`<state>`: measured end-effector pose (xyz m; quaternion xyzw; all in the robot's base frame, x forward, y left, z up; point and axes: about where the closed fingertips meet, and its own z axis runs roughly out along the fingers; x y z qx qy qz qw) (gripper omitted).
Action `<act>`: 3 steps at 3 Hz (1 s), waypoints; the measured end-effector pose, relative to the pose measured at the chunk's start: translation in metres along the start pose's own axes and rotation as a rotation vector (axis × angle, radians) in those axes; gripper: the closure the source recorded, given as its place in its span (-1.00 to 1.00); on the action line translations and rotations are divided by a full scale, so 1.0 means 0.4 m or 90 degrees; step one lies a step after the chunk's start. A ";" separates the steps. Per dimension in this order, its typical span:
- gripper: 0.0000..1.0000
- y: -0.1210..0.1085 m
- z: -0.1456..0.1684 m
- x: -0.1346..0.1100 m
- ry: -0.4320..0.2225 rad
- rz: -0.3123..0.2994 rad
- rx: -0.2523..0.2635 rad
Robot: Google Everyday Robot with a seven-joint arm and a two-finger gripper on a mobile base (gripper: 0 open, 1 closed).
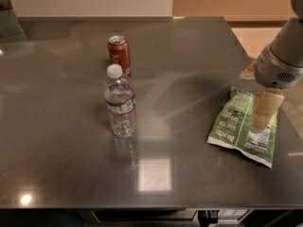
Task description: Move green jalapeno chip bag near coke can
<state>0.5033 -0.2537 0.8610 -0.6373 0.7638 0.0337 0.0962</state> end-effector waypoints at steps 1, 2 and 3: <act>-1.00 -0.012 0.049 0.016 0.002 0.013 -0.011; -1.00 -0.023 0.076 0.023 0.000 0.020 -0.016; -0.63 -0.029 0.097 0.023 0.000 0.016 -0.029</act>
Offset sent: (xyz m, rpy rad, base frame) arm 0.0149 -0.0090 -0.0424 0.0137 0.0469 -0.0384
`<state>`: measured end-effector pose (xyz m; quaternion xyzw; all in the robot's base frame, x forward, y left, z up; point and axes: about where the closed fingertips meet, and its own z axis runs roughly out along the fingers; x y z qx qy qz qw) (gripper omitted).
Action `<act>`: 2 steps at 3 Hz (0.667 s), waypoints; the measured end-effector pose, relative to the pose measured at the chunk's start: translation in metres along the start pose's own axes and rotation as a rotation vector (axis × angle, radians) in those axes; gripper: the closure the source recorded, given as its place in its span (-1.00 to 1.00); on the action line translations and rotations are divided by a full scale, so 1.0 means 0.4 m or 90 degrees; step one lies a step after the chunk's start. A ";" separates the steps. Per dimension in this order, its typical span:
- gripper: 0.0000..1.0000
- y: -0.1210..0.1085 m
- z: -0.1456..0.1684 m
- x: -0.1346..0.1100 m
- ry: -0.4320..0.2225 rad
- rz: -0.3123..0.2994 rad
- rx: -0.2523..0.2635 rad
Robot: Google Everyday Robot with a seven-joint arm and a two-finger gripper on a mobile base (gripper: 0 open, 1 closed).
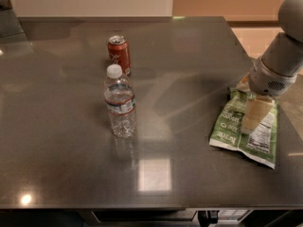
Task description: Move green jalapeno chip bag near coke can
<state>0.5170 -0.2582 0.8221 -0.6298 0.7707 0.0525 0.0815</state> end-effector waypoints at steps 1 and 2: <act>-0.19 -0.001 0.010 0.001 0.003 -0.002 -0.004; 0.30 -0.002 0.003 -0.002 0.004 -0.002 -0.004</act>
Offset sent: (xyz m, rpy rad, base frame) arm 0.0085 0.0032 0.0113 -0.0266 0.0058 0.0080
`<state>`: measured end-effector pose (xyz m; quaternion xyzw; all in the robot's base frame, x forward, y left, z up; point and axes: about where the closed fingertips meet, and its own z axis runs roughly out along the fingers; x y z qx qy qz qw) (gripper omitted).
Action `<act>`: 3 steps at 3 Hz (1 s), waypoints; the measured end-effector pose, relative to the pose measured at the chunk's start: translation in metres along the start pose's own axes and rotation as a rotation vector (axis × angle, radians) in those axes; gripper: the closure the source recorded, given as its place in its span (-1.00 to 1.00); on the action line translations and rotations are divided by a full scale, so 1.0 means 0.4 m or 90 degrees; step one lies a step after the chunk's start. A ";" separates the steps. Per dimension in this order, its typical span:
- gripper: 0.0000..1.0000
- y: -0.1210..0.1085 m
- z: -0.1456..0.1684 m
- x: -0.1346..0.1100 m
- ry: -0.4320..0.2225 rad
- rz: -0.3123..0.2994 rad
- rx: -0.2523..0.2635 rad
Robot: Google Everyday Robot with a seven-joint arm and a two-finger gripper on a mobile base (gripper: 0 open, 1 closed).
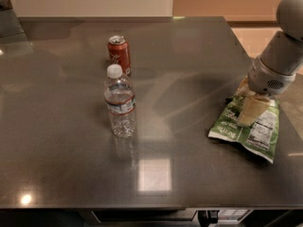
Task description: Move green jalapeno chip bag near coke can
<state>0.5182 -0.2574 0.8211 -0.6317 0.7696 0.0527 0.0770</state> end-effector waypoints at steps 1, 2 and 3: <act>0.74 0.000 -0.016 -0.003 0.000 0.000 0.000; 1.00 -0.044 -0.052 -0.053 -0.009 -0.016 0.005; 1.00 -0.124 -0.087 -0.151 -0.034 -0.045 0.013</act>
Offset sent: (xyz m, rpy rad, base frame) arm 0.0630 0.0413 0.0711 0.0333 -0.0376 0.0761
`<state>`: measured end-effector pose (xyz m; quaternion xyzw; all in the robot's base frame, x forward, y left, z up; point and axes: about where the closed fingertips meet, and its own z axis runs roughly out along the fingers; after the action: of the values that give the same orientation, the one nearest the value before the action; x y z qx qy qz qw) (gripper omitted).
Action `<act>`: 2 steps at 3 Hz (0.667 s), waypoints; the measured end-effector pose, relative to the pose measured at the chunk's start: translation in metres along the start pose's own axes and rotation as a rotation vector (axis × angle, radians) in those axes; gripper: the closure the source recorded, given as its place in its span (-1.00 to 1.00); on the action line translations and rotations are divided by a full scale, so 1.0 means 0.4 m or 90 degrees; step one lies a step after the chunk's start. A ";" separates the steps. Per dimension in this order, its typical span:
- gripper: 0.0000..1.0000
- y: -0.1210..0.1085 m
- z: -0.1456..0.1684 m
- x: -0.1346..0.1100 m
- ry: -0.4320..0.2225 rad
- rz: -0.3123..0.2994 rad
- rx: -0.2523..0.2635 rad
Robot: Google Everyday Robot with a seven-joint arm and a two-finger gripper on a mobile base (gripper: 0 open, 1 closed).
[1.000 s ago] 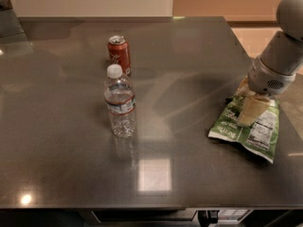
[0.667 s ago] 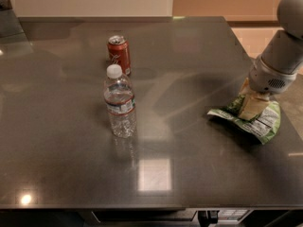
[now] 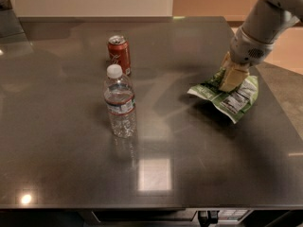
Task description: Move green jalapeno chip bag near coke can
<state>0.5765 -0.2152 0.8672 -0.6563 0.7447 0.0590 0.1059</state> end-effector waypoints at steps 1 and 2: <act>1.00 -0.076 0.000 -0.095 -0.038 -0.020 0.004; 1.00 -0.136 0.026 -0.206 -0.076 -0.043 0.003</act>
Offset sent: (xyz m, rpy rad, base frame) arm 0.0897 0.1192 0.0196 0.1696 -0.0148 0.1248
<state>0.6406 -0.1406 0.8790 -0.6759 0.7148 0.0929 0.1536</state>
